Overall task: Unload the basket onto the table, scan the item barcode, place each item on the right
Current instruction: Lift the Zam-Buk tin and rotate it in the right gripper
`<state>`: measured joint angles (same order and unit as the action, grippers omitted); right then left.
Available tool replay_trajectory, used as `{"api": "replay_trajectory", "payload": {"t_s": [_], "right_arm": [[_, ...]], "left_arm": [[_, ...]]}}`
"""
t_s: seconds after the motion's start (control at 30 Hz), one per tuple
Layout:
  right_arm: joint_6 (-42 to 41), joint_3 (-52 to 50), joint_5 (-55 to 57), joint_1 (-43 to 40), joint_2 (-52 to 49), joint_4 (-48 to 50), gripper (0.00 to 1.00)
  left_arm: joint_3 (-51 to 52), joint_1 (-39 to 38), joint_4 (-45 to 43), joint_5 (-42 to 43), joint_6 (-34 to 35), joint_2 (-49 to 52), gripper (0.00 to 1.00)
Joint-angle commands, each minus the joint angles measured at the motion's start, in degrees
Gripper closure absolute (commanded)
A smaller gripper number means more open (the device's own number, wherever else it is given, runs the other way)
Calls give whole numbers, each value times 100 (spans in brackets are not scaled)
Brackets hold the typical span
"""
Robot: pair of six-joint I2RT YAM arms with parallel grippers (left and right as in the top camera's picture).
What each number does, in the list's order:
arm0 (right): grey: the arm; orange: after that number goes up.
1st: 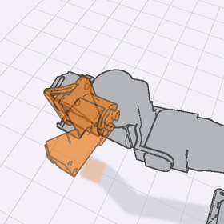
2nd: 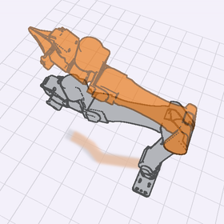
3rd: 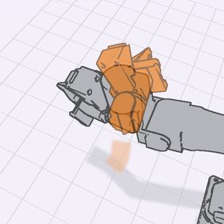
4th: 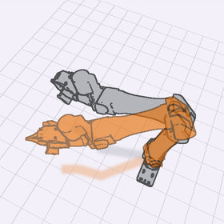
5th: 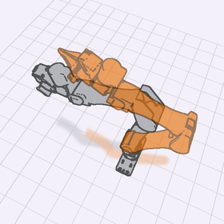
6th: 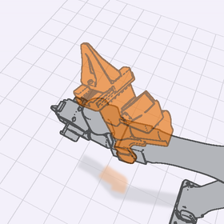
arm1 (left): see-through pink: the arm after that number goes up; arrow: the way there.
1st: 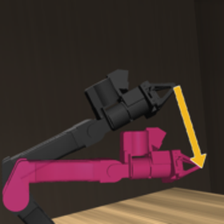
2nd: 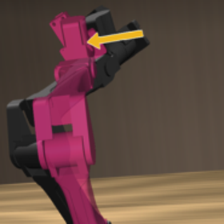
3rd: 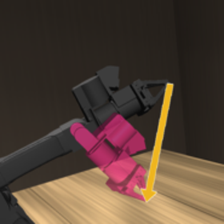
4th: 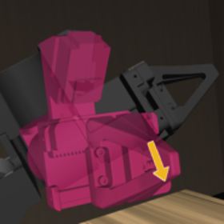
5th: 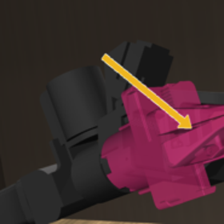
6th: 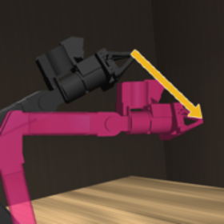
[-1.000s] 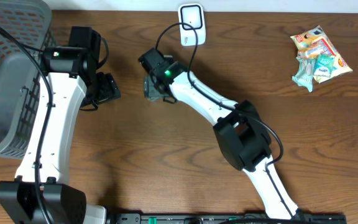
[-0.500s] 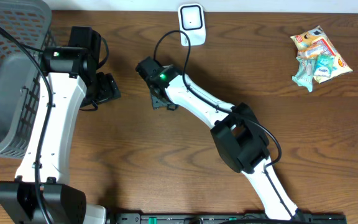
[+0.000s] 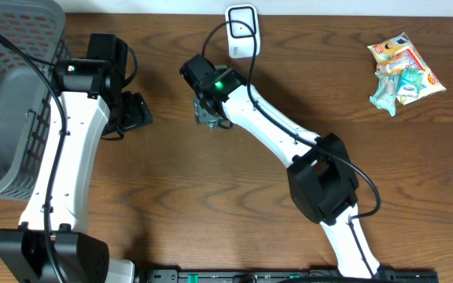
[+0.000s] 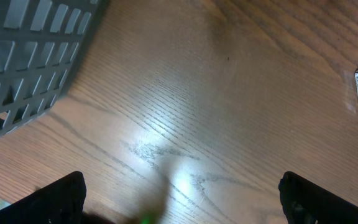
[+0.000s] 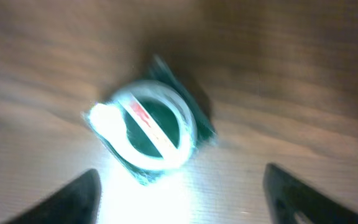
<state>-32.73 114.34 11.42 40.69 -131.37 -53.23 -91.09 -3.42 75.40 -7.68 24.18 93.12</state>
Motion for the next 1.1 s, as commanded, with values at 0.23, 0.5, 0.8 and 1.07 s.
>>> {"api": "replay_trajectory", "payload": {"t_s": [0.23, 0.5, 0.8, 1.07], "right_arm": [[2924, -20, -170, -146, 85, 748, 1], [4275, -295, -1104, -358, -79, 715, 1], [4511, -428, -1639, -553, -302, 713, 5], [4527, -431, -1755, -514, -557, 730, 14]], "left_arm": [[13, 20, 24, -50, 33, 37, 2], [13, 20, 24, -50, 33, 37, 2], [13, 20, 24, -50, 33, 37, 2], [13, 20, 24, -50, 33, 37, 2]]}}
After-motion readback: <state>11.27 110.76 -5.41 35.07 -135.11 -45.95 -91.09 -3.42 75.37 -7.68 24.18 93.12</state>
